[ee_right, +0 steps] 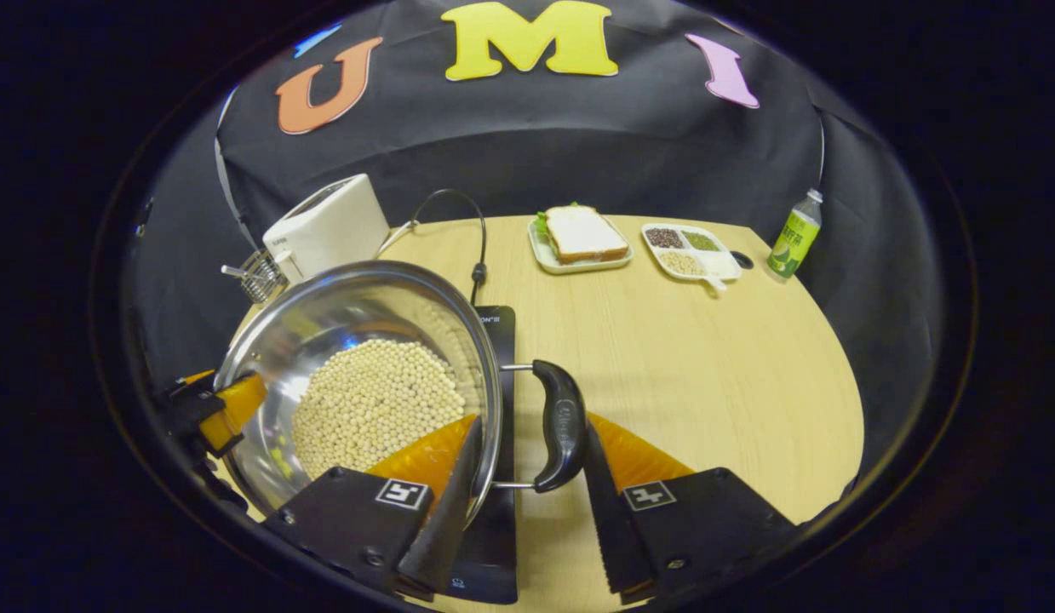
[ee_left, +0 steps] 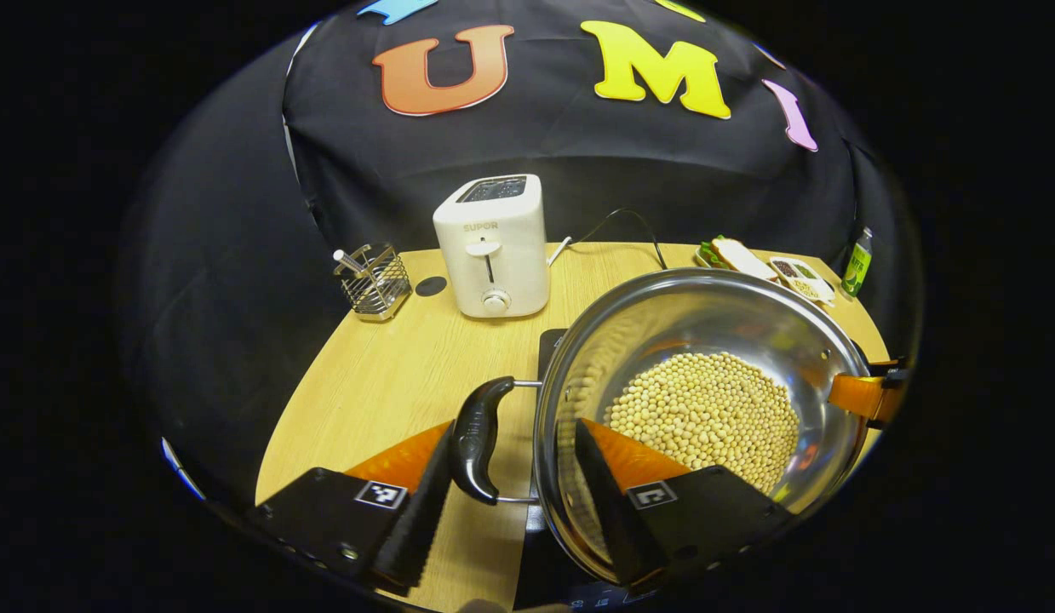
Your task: First push the handle of the pot to place it horizontally, then grasp the pot with both hands and set it on the induction cooktop.
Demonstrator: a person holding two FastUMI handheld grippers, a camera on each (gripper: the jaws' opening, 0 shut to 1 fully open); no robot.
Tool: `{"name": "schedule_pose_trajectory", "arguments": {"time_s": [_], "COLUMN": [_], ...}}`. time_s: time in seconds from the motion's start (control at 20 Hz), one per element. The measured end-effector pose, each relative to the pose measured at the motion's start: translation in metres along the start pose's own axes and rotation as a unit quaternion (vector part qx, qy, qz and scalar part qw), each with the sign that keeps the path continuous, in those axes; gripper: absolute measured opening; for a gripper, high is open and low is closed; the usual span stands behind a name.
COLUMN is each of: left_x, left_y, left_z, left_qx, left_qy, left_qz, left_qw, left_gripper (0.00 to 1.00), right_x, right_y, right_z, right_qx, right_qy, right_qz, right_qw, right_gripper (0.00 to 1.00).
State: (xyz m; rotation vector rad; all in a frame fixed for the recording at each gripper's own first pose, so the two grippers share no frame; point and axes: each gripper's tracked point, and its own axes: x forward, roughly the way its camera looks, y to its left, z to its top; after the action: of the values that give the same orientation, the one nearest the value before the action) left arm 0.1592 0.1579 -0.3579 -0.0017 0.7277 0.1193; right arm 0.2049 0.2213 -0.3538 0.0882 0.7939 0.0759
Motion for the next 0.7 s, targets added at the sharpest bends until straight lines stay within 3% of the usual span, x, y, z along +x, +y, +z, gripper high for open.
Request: {"name": "schedule_pose_trajectory", "arguments": {"time_s": [0.05, 0.15, 0.25, 0.35, 0.7], "left_x": [-0.004, -0.004, -0.006, -0.010, -0.033], "left_y": [0.003, 0.001, 0.004, 0.005, 0.011], "left_z": [0.002, 0.011, 0.013, 0.015, 0.027], "left_qx": [-0.003, -0.019, -0.013, -0.009, 0.012], "left_qy": [-0.007, -0.035, -0.044, -0.048, -0.066], "left_qz": [0.008, 0.007, 0.015, 0.018, 0.033], "left_qw": [1.000, 0.999, 0.999, 0.999, 0.997], "left_gripper": [0.98, 0.97, 0.97, 0.97, 0.96], "right_x": [0.000, -0.006, -0.010, -0.013, -0.050], "right_y": [0.000, -0.009, -0.013, -0.012, -0.014], "right_z": [-0.004, -0.003, 0.000, 0.001, 0.020], "right_qx": [0.003, 0.004, -0.003, -0.012, -0.054], "right_qy": [0.001, -0.012, -0.021, -0.024, -0.062], "right_qz": [0.008, 0.001, -0.003, -0.002, -0.005], "right_qw": [1.000, 1.000, 1.000, 1.000, 0.997], "right_gripper": [0.82, 0.89, 0.84, 0.88, 0.86]}}
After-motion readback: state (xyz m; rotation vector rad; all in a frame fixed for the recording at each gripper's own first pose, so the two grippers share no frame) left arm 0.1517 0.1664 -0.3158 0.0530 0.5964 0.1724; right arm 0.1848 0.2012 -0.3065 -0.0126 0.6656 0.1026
